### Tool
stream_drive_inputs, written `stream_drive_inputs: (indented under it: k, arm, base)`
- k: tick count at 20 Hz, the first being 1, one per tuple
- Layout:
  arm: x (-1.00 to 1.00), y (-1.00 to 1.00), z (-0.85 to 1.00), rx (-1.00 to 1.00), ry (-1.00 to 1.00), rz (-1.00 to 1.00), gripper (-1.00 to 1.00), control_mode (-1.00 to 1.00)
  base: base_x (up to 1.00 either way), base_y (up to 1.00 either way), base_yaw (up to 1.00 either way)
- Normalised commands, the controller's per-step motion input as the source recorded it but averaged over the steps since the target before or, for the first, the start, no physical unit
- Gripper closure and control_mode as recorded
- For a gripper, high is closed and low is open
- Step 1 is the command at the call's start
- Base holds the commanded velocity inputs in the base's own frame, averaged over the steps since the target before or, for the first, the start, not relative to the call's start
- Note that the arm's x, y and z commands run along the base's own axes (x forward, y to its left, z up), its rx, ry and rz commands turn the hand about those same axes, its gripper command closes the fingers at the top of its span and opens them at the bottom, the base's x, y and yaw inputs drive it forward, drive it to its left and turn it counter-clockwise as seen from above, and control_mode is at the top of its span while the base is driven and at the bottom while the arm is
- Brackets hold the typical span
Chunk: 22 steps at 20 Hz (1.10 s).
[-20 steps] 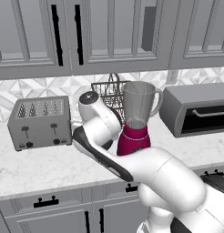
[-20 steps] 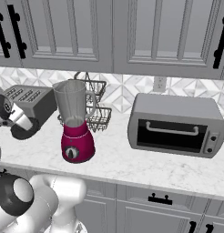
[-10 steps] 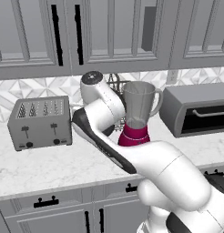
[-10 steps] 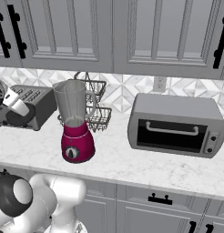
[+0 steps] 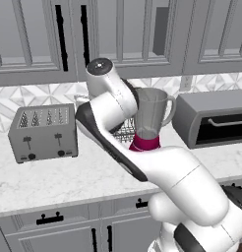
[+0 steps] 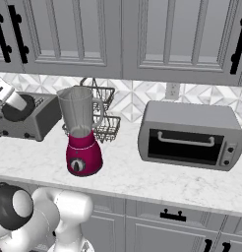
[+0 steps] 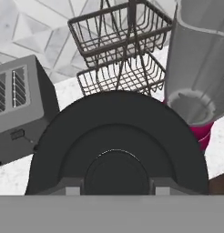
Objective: Close the lid blender by securely placing the lid on top.
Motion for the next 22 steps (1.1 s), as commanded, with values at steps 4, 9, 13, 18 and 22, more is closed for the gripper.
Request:
stream_drive_inputs:
  k: [4,9,13,18,22]
  arm:
    - [0.0,-0.14,0.56,0.0,-0.15,0.0,1.0,-1.0]
    - [0.0,-0.26,0.44,0.0,-0.08,0.0,1.0,-1.0]
    - [0.0,-0.4,0.23,0.0,-0.01,0.0,1.0,-1.0]
    - [0.0,-0.49,0.08,0.0,0.0,0.0,1.0,-1.0]
    - [0.0,-0.51,0.0,0.0,0.0,0.0,1.0,-1.0]
  base:
    - [0.0,0.0,0.0]
    - [0.0,0.0,0.0]
    - [0.0,0.0,0.0]
    - [0.0,0.0,0.0]
    - [0.0,0.0,0.0]
